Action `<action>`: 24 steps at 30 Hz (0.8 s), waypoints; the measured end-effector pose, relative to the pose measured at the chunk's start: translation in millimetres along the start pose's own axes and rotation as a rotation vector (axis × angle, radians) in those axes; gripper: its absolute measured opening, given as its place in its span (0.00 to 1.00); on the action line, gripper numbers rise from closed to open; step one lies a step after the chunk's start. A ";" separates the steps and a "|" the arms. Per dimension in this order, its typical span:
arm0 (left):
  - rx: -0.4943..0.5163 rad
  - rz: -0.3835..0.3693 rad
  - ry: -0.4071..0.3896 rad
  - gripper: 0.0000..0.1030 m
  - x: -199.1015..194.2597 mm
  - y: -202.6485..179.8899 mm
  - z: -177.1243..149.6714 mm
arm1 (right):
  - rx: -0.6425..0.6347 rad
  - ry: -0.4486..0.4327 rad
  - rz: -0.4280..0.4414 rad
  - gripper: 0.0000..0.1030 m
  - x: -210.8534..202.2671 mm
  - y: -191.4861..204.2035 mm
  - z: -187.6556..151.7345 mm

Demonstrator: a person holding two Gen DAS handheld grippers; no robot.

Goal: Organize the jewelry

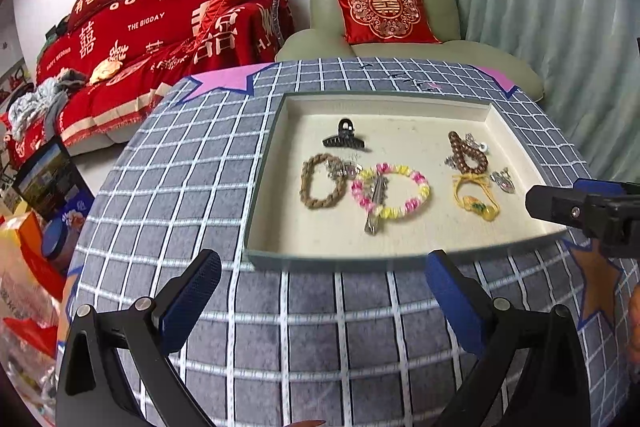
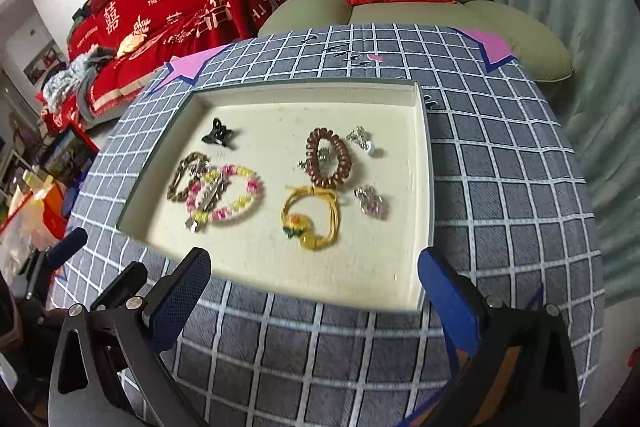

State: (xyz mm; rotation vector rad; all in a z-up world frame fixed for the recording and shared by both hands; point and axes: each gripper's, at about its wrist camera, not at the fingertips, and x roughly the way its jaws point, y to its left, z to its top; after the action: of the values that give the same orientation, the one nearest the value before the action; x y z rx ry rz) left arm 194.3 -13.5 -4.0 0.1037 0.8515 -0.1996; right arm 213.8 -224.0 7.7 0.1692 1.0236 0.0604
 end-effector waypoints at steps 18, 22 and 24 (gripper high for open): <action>-0.009 -0.010 0.000 1.00 -41.8 1.3 -54.9 | -0.050 -0.070 -0.081 1.00 -39.7 19.5 -73.4; -0.016 -0.012 0.006 1.00 -48.3 0.3 -64.9 | -0.055 -0.072 -0.086 1.00 -44.4 23.0 -86.8; -0.018 -0.012 0.007 1.00 -51.4 -0.1 -69.0 | -0.056 -0.075 -0.088 1.00 -47.5 23.5 -93.4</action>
State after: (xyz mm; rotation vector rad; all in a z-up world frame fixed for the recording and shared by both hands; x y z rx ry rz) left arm 110.5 5.0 -10.5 0.0826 0.8611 -0.2027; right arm 110.1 -196.5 4.2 0.0752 0.9527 0.0028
